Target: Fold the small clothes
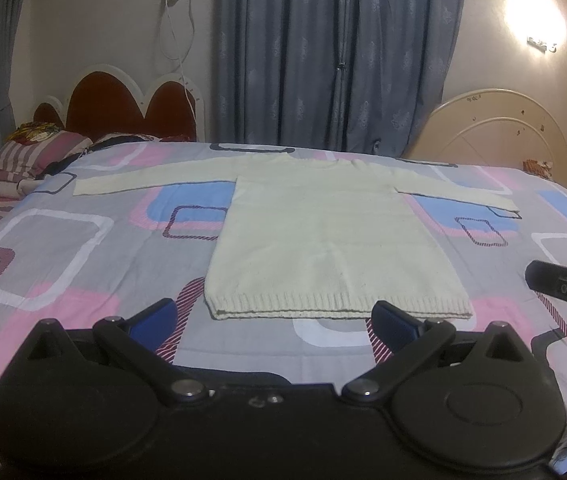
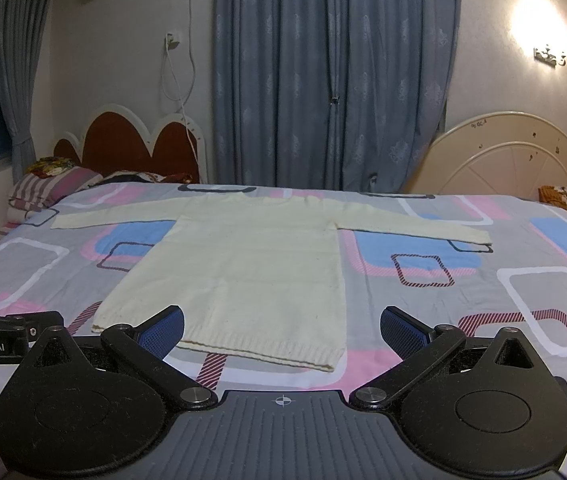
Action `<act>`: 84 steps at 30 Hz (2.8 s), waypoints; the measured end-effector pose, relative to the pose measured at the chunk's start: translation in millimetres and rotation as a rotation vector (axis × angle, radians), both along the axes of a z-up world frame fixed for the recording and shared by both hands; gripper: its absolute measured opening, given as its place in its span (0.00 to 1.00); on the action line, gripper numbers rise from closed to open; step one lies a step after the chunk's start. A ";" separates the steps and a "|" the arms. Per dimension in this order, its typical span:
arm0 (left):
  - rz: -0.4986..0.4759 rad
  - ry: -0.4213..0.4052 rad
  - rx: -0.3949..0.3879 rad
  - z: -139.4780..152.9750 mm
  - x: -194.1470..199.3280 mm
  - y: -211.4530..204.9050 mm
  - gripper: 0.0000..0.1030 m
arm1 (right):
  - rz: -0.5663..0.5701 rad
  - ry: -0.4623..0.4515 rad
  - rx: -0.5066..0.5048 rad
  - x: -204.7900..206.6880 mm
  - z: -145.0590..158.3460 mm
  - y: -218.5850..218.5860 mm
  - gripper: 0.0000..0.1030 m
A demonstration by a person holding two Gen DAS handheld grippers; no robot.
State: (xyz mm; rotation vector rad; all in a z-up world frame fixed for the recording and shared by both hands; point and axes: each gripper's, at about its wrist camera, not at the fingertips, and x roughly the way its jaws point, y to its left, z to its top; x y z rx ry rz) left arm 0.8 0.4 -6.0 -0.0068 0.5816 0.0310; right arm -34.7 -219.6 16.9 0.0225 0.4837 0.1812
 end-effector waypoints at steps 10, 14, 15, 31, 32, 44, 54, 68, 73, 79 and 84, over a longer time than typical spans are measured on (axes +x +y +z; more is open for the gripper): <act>0.001 -0.002 0.002 -1.7 1.2 -0.5 1.00 | -0.004 -0.002 0.006 2.1 0.8 1.3 1.00; -0.001 0.000 -0.001 -2.6 1.2 0.0 1.00 | -0.006 -0.004 0.008 -0.6 1.6 -1.7 1.00; -0.001 0.001 -0.001 -2.9 1.2 0.0 1.00 | -0.006 -0.004 0.009 -0.6 1.0 -3.3 1.00; -0.001 0.003 -0.002 -3.2 1.2 0.8 1.00 | -0.001 -0.002 0.011 -1.0 -2.2 -4.5 1.00; -0.001 0.002 -0.002 -3.1 1.3 1.1 1.00 | -0.001 -0.001 0.011 -0.8 -2.8 -4.4 1.00; 0.005 0.005 -0.004 -5.1 2.3 3.5 1.00 | 0.002 0.002 0.009 0.1 -3.8 -2.3 1.00; 0.008 0.012 -0.002 -5.1 2.4 4.7 1.00 | 0.007 0.006 0.009 2.4 -3.9 1.2 1.00; 0.013 0.030 -0.109 -3.3 33.1 11.4 1.00 | -0.041 0.019 0.008 18.7 -7.3 -16.1 1.00; -0.078 0.013 -0.187 -3.9 62.5 10.3 1.00 | -0.111 0.029 0.046 41.6 -10.0 -45.1 1.00; -0.132 0.049 -0.187 -13.4 109.7 -7.2 0.95 | -0.154 0.065 0.117 82.5 -16.5 -80.1 1.00; -0.121 0.066 -0.178 -24.1 155.3 -15.7 0.93 | -0.245 0.107 0.149 126.4 -25.9 -110.6 1.00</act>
